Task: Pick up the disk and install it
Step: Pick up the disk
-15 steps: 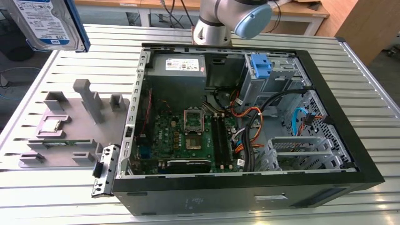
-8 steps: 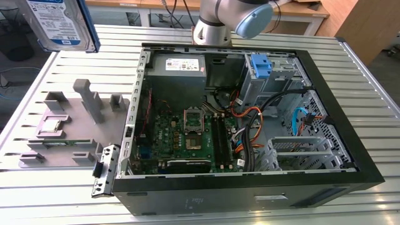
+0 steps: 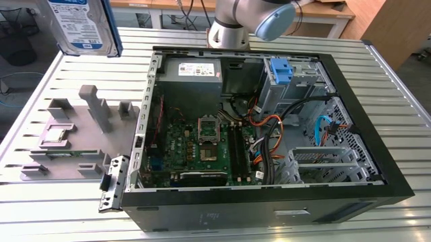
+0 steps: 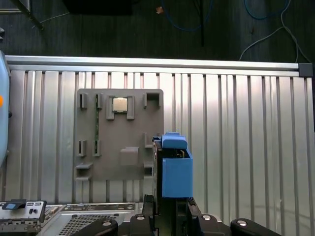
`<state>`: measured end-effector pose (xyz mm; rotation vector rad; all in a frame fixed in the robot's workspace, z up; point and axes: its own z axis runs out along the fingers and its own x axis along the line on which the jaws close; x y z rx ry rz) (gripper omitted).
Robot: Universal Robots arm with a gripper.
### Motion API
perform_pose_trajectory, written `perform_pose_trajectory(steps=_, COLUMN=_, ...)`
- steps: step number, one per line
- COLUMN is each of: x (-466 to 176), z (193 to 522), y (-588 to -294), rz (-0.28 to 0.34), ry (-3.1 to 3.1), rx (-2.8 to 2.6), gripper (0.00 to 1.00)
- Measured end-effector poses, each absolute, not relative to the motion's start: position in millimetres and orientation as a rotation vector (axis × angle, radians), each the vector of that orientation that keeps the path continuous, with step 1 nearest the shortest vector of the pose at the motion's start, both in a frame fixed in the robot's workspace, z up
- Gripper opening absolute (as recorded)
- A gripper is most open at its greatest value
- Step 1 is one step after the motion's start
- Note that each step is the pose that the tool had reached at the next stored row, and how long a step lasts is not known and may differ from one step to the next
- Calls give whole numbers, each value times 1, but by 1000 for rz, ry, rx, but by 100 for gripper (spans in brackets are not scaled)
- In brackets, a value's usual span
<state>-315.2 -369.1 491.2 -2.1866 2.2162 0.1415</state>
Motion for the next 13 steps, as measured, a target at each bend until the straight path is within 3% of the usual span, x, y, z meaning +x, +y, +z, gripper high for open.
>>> perform_pose_trajectory(steps=13, x=-271, z=491, y=-369, rz=141, ry=2217, rx=-2186, gripper=35)
